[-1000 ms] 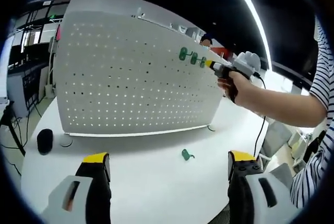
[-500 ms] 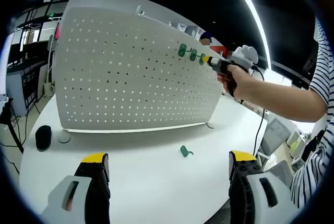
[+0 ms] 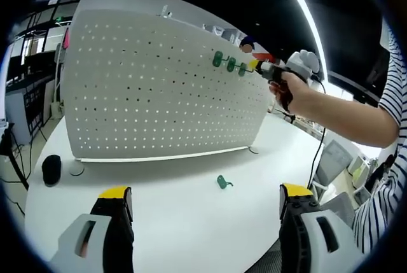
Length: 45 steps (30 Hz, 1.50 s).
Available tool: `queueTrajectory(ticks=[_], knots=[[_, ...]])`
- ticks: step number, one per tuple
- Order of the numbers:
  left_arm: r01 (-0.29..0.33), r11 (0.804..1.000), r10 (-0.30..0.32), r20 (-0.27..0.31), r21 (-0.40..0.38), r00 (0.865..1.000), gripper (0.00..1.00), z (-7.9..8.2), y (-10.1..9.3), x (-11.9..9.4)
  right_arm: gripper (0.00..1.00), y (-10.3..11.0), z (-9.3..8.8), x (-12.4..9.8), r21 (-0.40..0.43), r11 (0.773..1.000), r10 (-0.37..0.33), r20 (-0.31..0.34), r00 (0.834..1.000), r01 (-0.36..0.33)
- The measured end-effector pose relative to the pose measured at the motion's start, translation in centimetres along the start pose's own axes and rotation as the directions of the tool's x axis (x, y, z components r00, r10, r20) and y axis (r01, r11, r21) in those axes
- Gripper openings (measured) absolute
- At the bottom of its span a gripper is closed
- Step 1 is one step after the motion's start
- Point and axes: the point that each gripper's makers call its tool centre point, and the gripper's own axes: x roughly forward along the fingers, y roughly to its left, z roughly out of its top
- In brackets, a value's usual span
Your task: Insert the hook assembly into the mounting plate slot until the hook locks in place.
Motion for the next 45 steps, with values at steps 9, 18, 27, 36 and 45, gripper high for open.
queueTrajectory(ticks=[9, 18, 27, 36, 45], knots=[[0.004, 1.0, -0.004, -0.001, 0.017, 1.0, 0.99, 0.1, -0.7, -0.5, 0.18, -0.4, 0.5, -2.3, -0.042, 0.999, 0.009, -0.017, 1.0, -0.01], [0.002, 1.0, -0.001, -0.036, 0.023, 0.999, 1.0, -1.2, -1.6, -1.4, 0.2, 0.2, -0.3, -5.0, -0.057, 0.996, 0.062, -0.038, 0.997, -0.064], [-0.004, 1.0, 0.005, -0.057, 0.017, 0.998, 0.99, -1.8, -1.9, -1.9, 0.22, -0.5, -3.1, -7.8, -0.097, 0.99, 0.086, -0.135, 0.987, -0.099], [-0.006, 1.0, 0.007, -0.088, 0.015, 0.996, 1.0, -2.6, -2.4, -1.9, 0.22, -0.7, -7.2, -10.8, -0.107, 0.972, 0.174, -0.264, 0.949, -0.208], [0.008, 1.0, -0.007, -0.125, 0.004, 0.992, 0.99, -3.8, -2.8, -2.0, 0.23, -0.5, -12.5, -14.6, -0.02, 0.964, 0.236, -0.402, 0.885, -0.266]])
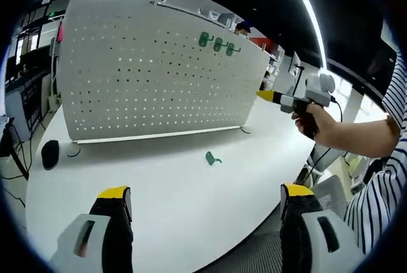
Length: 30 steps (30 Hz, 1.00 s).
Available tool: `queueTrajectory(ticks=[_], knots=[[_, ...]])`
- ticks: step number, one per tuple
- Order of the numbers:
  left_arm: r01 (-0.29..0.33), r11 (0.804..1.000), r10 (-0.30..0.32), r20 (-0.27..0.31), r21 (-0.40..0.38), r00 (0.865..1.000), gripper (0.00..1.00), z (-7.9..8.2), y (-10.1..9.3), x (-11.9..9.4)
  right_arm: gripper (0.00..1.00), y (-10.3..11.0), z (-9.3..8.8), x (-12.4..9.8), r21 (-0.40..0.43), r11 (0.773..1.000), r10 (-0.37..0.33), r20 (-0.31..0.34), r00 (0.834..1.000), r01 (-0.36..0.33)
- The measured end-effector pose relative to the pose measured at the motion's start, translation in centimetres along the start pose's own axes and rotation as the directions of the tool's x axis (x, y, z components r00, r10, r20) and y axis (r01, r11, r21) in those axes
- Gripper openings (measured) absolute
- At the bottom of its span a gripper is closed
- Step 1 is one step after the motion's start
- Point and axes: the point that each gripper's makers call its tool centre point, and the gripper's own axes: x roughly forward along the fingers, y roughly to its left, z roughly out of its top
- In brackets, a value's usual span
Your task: Insert the hook assembly into the mounting plate slot until the hook locks in place.
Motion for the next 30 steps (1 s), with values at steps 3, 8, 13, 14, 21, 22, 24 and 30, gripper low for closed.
queueTrajectory(ticks=[3, 8, 13, 14, 21, 22, 24, 30], knots=[[0.0, 1.0, 0.0, -0.014, 0.006, 1.0, 0.98, -0.4, -0.1, 0.1, 0.23, 0.6, -1.6, -0.5, -0.002, 1.0, 0.024, -0.036, 0.999, -0.024], [-0.001, 1.0, 0.001, -0.05, 0.018, 0.999, 0.98, -1.3, 0.0, 0.2, 0.27, 1.5, -4.0, -1.4, 0.037, 0.998, 0.047, -0.095, 0.994, -0.044], [0.008, 1.0, -0.007, -0.075, 0.015, 0.997, 0.98, -1.9, -0.2, 0.1, 0.28, 2.1, -6.1, -2.3, 0.048, 0.997, 0.058, -0.148, 0.987, -0.052], [0.006, 1.0, -0.005, -0.077, 0.017, 0.997, 0.98, -2.0, -0.2, 0.1, 0.28, 2.2, -6.5, -2.4, 0.049, 0.997, 0.06, -0.161, 0.985, -0.053], [0.001, 1.0, 0.0, -0.117, 0.01, 0.993, 0.97, -3.0, 0.2, 0.0, 0.29, 4.3, -8.7, -3.6, -0.067, 0.982, 0.154, -0.247, 0.957, -0.176], [-0.003, 1.0, 0.004, -0.12, 0.01, 0.993, 0.97, -3.1, 0.3, -0.1, 0.29, 4.6, -9.0, -3.8, -0.082, 0.978, 0.165, -0.262, 0.951, -0.192], [-0.007, 1.0, 0.009, -0.136, 0.017, 0.991, 0.97, -3.4, 0.4, -0.1, 0.28, 5.2, -10.1, -4.2, -0.117, 0.965, 0.189, -0.31, 0.932, -0.234], [-0.023, 0.999, 0.027, -0.169, 0.026, 0.985, 0.96, -4.2, 0.9, 0.0, 0.26, 6.3, -12.8, -4.6, -0.129, 0.939, 0.243, -0.412, 0.878, -0.32]])
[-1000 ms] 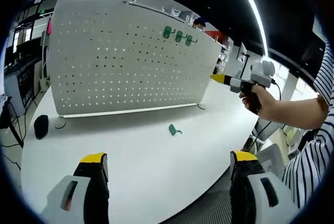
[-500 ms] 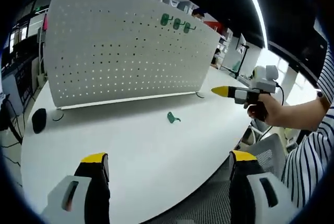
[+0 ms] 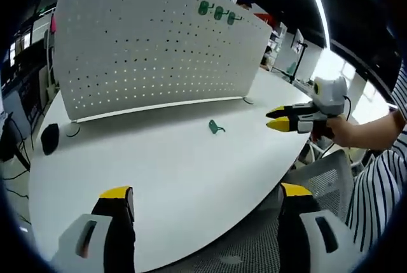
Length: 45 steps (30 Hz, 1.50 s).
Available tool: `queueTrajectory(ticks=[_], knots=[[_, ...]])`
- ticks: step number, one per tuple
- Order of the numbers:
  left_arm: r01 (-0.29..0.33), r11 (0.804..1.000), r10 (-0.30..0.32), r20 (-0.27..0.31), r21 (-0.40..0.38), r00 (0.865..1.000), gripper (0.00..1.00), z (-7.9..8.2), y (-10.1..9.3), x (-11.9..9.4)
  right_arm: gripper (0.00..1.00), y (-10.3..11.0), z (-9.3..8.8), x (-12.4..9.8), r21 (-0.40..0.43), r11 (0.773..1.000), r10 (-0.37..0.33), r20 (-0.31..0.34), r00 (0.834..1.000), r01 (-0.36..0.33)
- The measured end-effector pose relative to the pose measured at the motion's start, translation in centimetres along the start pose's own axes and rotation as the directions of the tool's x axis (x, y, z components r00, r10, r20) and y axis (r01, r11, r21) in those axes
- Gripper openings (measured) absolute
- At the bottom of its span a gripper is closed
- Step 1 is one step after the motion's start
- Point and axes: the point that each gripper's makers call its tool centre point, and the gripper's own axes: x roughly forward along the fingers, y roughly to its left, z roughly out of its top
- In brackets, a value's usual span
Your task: Insert the hook assembly into the mounting plate slot until the hook locks in place.
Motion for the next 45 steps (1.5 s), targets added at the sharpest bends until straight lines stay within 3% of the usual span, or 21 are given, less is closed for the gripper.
queueTrajectory(ticks=[7, 9, 12, 15, 22, 31, 35, 45], knots=[[0.002, 1.0, -0.002, -0.002, -0.012, 1.0, 0.96, 0.0, 0.0, 0.2, 0.25, 0.2, -2.1, 1.7, -0.051, 0.998, 0.04, -0.089, 0.995, -0.045], [0.031, 0.999, -0.03, 0.034, -0.036, 0.999, 0.97, 0.6, -0.5, 0.3, 0.24, -0.1, -2.6, 2.2, -0.082, 0.995, 0.043, -0.124, 0.991, -0.054], [0.034, 0.999, -0.033, 0.032, -0.034, 0.999, 0.98, 0.7, -0.6, 0.4, 0.22, -0.8, -3.1, 3.3, -0.105, 0.992, 0.056, -0.156, 0.986, -0.073], [0.029, 0.999, -0.029, 0.024, -0.03, 0.999, 0.98, 0.6, -0.6, 0.5, 0.2, -1.4, -4.3, 4.4, -0.124, 0.986, 0.077, -0.252, 0.965, -0.111], [0.007, 0.999, -0.007, -0.007, -0.041, 1.0, 0.98, -0.2, 0.4, 0.4, 0.17, -2.6, -3.7, 6.9, -0.149, 0.979, 0.096, -0.265, 0.96, -0.139], [0.011, 0.999, -0.011, -0.01, -0.041, 1.0, 0.98, 0.3, 0.3, 1.3, 0.14, -3.9, -2.8, 10.6, -0.183, 0.971, 0.092, -0.298, 0.95, -0.151], [0.006, 0.999, -0.006, -0.008, -0.046, 1.0, 0.98, 0.4, 0.6, 1.5, 0.14, -4.5, -2.4, 11.8, -0.156, 0.978, 0.087, -0.299, 0.95, -0.138], [-0.011, 0.998, 0.009, -0.03, -0.066, 1.0, 0.98, -0.2, 1.2, 1.8, 0.1, -5.5, -1.9, 13.6, -0.217, 0.964, 0.08, -0.319, 0.945, -0.155]])
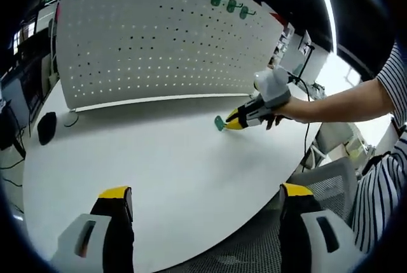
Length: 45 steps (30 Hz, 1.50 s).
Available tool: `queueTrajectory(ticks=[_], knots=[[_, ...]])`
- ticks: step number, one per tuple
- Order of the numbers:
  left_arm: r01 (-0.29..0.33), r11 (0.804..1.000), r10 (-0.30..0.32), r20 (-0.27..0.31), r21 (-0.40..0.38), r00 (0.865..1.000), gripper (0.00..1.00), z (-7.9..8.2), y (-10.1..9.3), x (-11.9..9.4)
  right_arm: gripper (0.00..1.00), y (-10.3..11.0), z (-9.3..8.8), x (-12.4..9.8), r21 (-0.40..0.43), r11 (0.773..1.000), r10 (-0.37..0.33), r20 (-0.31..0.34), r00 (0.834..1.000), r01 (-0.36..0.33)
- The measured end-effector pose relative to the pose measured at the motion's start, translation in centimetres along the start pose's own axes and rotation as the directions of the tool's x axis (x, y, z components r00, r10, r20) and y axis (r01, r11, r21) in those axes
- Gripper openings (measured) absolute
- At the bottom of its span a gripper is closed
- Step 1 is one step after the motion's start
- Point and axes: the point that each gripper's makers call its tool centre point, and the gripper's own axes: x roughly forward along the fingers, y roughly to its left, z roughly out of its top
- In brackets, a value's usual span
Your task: Insert the hook assembly into the mounting plate slot until the hook locks in place.
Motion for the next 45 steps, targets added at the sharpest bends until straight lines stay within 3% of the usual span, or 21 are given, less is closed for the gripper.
queueTrajectory(ticks=[8, 18, 23, 30, 33, 38, 39, 41, 42, 45], knots=[[-0.007, 1.0, 0.007, -0.005, -0.01, 1.0, 0.97, 0.2, 0.7, 0.2, 0.07, 0.1, 0.5, 0.5, -0.032, 0.999, 0.017, 0.003, 1.0, -0.017], [-0.006, 1.0, 0.006, -0.004, -0.015, 1.0, 0.97, 0.1, 0.8, 0.3, 0.02, 0.7, 0.5, 0.7, 0.057, 0.997, 0.05, 0.02, 0.999, -0.051], [-0.006, 1.0, 0.006, 0.0, -0.008, 1.0, 0.97, 0.4, 0.8, 0.2, 0.01, 0.6, 0.5, 0.6, 0.109, 0.994, 0.021, 0.023, 1.0, -0.023], [-0.009, 1.0, 0.009, 0.015, 0.001, 1.0, 0.97, 0.9, 0.9, 0.0, 0.0, 0.4, 2.4, -0.8, 0.132, 0.991, -0.011, 0.071, 0.997, 0.002], [-0.011, 1.0, 0.011, 0.029, 0.006, 1.0, 0.97, 1.4, 1.0, -0.1, 0.0, 0.1, 3.4, -1.7, 0.243, 0.97, -0.018, 0.111, 0.994, -0.009], [-0.012, 0.999, 0.011, 0.048, 0.031, 0.999, 0.97, 2.6, 1.1, -0.3, 0.0, -0.3, 4.9, -3.6, 0.345, 0.938, -0.032, 0.168, 0.985, -0.028], [-0.014, 0.999, 0.012, 0.055, 0.036, 0.998, 0.96, 2.8, 1.2, -0.3, 0.0, -0.1, 5.3, -3.9, 0.393, 0.918, -0.023, 0.191, 0.981, -0.055], [-0.017, 0.999, 0.014, 0.072, 0.042, 0.997, 0.96, 3.6, 1.4, -0.3, 0.0, 0.0, 5.7, -4.7, 0.515, 0.851, -0.015, 0.22, 0.975, -0.103], [-0.016, 0.999, 0.013, 0.08, 0.044, 0.997, 0.95, 3.9, 1.4, -0.3, 0.0, 0.0, 5.7, -5.0, 0.53, 0.841, -0.015, 0.227, 0.974, -0.111], [-0.008, 0.998, 0.003, 0.099, 0.055, 0.995, 0.94, 4.9, 1.3, -0.1, 0.0, 1.1, 5.9, -6.0, 0.524, 0.842, 0.006, 0.227, 0.974, -0.127]])
